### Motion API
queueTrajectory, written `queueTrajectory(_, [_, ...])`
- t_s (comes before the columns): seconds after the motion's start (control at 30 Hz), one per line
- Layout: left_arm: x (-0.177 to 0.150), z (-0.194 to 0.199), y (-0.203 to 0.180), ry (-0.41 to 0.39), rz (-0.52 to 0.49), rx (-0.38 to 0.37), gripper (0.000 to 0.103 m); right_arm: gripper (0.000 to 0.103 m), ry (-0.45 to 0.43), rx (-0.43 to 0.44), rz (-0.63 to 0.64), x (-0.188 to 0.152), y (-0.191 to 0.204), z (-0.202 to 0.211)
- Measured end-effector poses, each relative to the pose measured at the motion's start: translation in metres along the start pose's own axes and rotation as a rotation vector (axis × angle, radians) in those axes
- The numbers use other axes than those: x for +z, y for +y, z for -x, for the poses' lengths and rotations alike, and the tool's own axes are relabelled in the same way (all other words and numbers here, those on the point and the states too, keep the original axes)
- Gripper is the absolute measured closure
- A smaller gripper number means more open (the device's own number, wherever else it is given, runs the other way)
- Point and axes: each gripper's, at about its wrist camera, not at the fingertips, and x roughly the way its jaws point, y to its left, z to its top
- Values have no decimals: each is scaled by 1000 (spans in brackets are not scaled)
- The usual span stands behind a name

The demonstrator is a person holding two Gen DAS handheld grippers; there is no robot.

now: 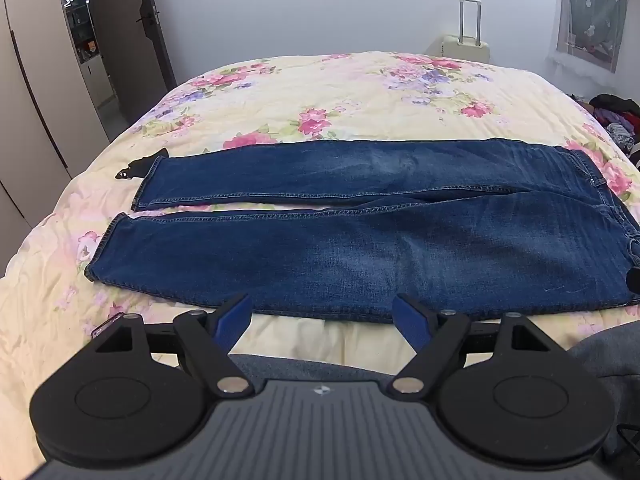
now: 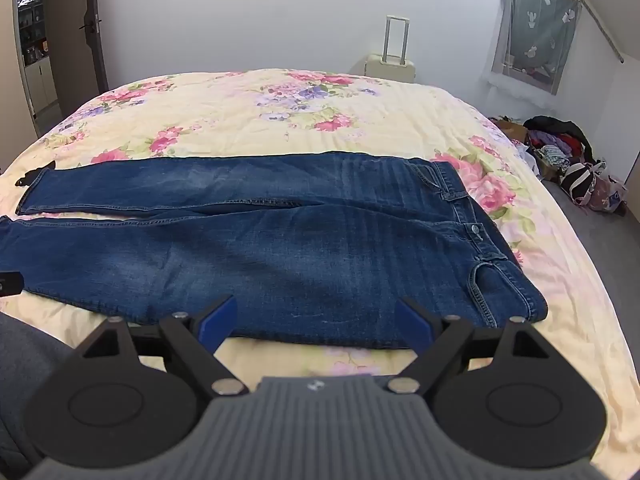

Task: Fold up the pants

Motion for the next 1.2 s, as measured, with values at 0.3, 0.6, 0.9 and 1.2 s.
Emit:
queueTrajectory(0.3, [1,6,3,-6,-3,-3,9,21,-1,2,0,0,0,3])
queueTrajectory(0.6, [0,4,2,-3,0,-1,9,21,-18,28,9,-1,-1,9])
queueTrajectory(0.9, [0,10,2,-13,1,7,9,21,-25,45,4,-3,-1,14])
queueTrajectory(1.2, [0,11,-2,-15,-11,2,9,21,-31,50,-1,-4,-2,15])
